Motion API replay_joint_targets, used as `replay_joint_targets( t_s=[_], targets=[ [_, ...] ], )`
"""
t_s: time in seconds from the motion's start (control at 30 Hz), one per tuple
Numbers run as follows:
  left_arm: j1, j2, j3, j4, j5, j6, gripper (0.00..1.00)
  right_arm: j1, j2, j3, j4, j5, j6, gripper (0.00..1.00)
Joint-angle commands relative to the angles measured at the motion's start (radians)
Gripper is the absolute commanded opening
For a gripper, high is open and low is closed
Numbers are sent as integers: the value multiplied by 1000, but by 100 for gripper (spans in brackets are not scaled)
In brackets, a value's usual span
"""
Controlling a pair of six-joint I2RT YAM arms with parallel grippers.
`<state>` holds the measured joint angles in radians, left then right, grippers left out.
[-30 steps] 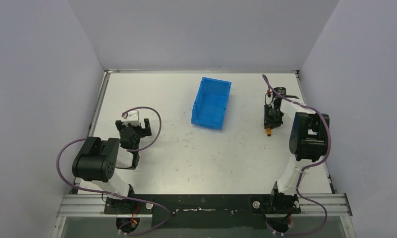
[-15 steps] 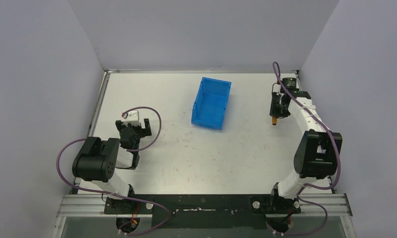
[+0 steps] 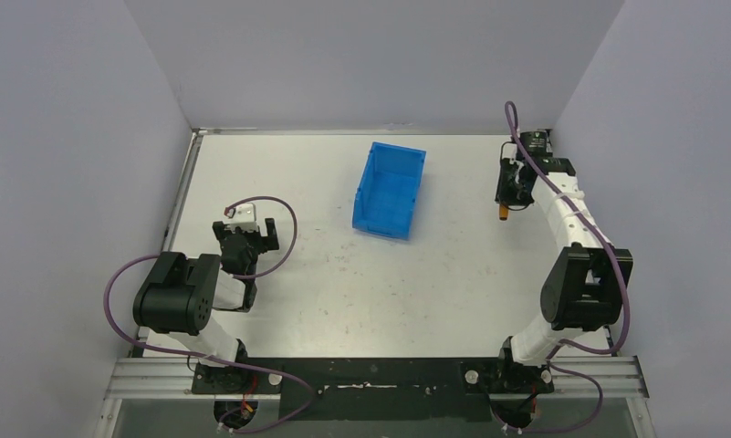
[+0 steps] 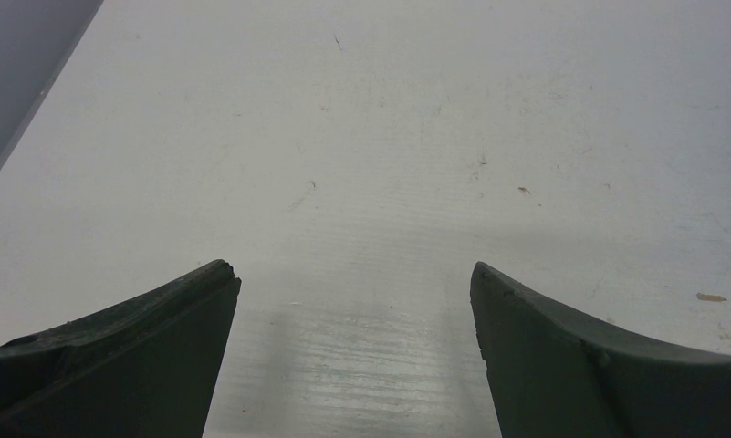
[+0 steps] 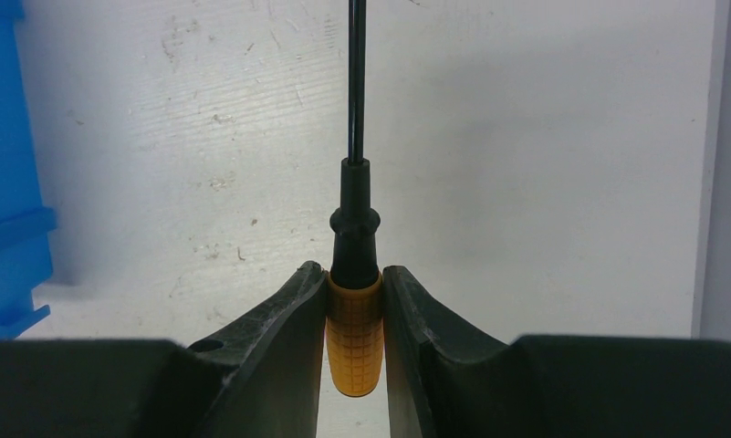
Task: Put the screwdriver in the bin
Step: Pick up the screwdriver from the center of the board, then place the screwdriver in the bin.
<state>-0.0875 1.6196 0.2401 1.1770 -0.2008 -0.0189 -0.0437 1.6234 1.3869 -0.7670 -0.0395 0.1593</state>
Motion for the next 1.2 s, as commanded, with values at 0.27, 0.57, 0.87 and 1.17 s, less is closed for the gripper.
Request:
replay_joint_targets(
  t_s=[0.27,0.57,0.87,1.17],
  targets=[
    [6,-10,13,35,6,-7,97,166,-61,150,-4,24,89,2],
    [6,-10,13,36,6,-7,97,323,-3,269,29,25,137,2],
    [6,-10,13,35,7,-7,97,459,112,397,77,36,194,2],
    [6,-10,13,35,6,-8,97,543,191,455,191,66,273,2]
  ],
)
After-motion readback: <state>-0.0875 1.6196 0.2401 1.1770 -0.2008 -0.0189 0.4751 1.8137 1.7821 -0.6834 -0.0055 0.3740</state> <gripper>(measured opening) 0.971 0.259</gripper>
